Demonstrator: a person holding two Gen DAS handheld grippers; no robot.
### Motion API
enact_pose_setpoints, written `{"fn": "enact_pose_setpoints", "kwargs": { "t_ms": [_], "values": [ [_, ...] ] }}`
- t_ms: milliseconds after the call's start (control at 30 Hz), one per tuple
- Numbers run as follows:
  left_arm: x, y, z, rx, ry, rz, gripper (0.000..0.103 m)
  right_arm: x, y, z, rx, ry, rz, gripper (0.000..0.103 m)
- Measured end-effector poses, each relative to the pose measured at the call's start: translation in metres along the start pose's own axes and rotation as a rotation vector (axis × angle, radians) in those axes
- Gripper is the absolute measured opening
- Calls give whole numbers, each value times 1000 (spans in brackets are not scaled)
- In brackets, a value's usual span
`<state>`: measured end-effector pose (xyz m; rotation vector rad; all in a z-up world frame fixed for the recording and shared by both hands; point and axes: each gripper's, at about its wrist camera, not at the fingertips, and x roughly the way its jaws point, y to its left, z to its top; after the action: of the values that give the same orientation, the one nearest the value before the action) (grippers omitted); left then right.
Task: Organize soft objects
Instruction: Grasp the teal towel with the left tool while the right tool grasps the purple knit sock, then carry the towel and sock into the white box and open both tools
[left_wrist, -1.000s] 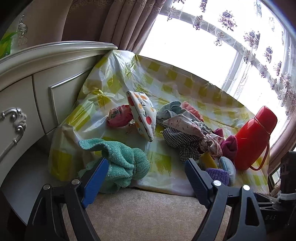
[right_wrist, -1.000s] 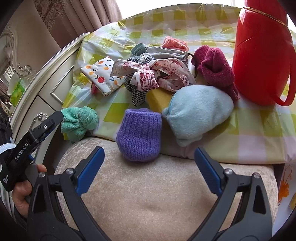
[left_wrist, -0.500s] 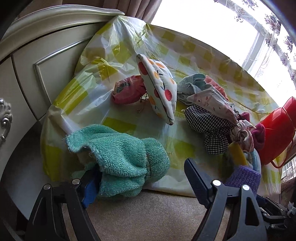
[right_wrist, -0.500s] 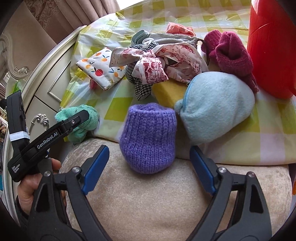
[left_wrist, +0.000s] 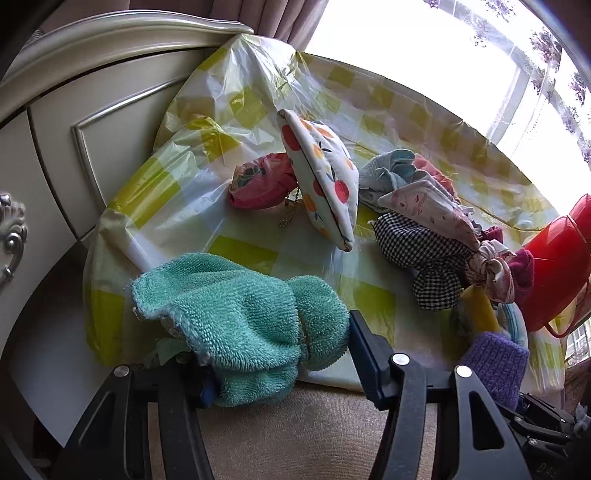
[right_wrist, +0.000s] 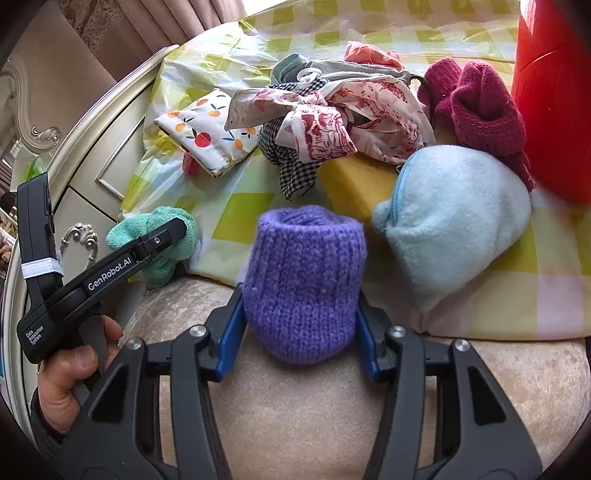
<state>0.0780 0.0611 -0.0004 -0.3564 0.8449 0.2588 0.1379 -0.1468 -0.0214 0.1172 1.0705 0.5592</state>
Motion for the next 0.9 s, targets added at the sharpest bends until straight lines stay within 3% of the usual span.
{"fn": "enact_pose_setpoints", "kwargs": {
  "t_ms": [433, 900],
  "values": [
    [-50, -38, -25, 99, -85, -36, 59, -37, -3, -19, -45, -82, 22, 55],
    [-83, -146, -61, 318, -111, -250, 59, -117, -73, -52, 99, -196, -37, 55]
  ]
}}
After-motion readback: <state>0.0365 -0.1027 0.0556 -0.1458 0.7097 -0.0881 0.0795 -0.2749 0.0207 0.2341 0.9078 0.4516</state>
